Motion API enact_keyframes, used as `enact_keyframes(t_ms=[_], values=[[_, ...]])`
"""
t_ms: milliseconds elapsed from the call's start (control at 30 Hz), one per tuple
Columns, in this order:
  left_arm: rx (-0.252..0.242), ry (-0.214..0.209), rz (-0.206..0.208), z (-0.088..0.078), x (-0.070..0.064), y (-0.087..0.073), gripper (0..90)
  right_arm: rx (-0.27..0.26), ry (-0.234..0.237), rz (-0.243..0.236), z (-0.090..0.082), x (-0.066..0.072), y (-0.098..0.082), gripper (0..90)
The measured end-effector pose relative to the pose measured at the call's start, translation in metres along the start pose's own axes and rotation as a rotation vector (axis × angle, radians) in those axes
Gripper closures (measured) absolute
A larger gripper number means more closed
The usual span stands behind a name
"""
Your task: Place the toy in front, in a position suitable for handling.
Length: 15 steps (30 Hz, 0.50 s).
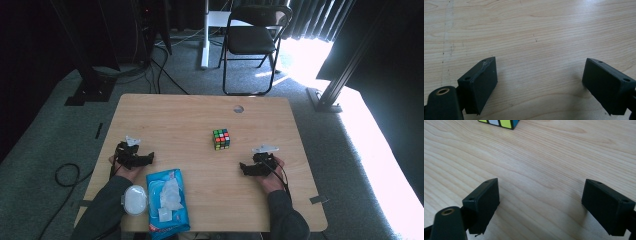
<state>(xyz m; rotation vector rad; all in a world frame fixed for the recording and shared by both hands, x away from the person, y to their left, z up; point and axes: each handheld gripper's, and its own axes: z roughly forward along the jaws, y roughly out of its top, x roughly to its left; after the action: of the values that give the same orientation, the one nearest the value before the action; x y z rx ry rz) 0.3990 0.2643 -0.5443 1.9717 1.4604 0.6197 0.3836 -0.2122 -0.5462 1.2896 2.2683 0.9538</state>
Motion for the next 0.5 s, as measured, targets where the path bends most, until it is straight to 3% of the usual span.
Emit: enact_keyframes(t_ms=[500], values=[[-0.002,-0.004,0.001,0.001,0.0,0.0,12.8,-0.045,0.004,0.012,-0.008,0.007,0.013,14.3]])
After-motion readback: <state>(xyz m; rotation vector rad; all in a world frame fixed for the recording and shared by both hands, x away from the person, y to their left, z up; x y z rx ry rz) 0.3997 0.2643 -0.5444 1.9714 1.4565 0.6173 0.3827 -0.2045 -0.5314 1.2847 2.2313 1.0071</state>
